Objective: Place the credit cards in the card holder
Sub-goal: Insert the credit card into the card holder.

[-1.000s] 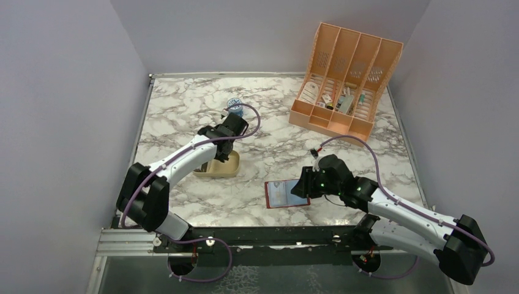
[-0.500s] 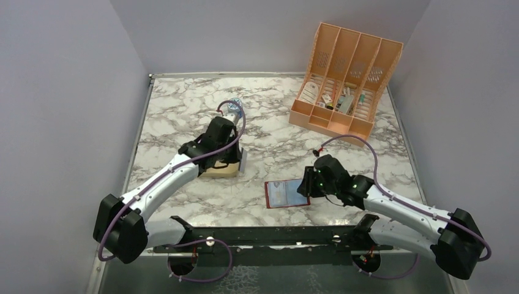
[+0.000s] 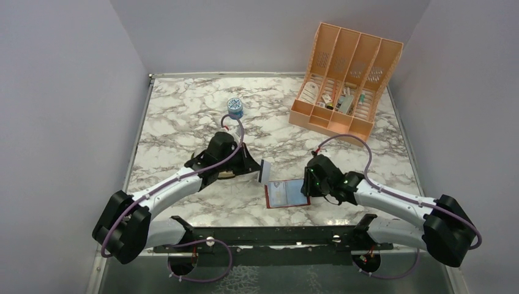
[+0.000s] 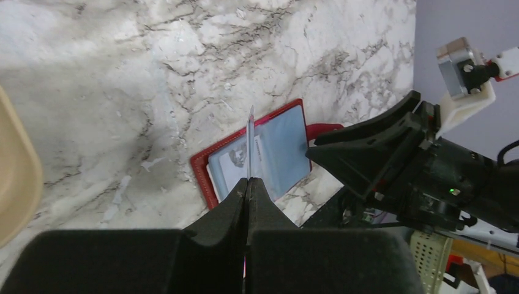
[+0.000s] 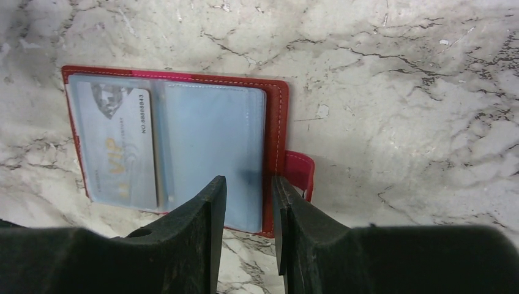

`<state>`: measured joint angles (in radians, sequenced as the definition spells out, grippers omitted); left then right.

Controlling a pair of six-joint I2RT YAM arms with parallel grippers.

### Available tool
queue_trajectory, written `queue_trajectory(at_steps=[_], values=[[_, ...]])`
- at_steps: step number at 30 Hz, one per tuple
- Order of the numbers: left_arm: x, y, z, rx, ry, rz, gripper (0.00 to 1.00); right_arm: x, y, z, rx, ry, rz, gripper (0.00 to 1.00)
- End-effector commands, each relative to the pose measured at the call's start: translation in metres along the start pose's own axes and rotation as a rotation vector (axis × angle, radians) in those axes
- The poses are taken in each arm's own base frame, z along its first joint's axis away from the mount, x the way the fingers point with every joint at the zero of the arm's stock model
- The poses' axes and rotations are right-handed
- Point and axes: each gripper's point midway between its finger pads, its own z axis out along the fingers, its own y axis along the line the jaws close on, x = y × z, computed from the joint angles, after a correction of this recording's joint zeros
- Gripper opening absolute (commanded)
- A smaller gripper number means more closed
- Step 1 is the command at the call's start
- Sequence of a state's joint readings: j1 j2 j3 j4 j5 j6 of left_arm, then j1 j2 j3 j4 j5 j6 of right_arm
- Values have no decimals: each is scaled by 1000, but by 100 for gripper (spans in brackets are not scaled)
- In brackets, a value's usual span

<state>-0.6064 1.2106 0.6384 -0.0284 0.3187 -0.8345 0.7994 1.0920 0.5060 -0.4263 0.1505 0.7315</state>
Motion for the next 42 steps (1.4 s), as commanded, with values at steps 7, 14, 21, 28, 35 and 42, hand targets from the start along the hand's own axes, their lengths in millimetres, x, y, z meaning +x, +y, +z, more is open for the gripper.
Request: queue_trajectory(at_steps=[7, 14, 21, 28, 35, 42], values=[[22, -37, 10, 164, 5, -54, 0, 4, 11, 11, -17, 44, 32, 32], [41, -34, 23, 138, 44, -37, 0, 19, 24, 13, -100, 99, 72, 27], [50, -14, 32, 71, 73, -16, 0, 20, 23, 12, -99, 98, 79, 26], [56, -10, 34, 62, 94, -21, 0, 23, 22, 13, -101, 103, 80, 26], [63, -3, 34, 48, 105, -37, 0, 24, 21, 13, -102, 102, 81, 26], [71, 2, 36, 41, 116, -58, 0, 25, 21, 12, -106, 99, 85, 26]])
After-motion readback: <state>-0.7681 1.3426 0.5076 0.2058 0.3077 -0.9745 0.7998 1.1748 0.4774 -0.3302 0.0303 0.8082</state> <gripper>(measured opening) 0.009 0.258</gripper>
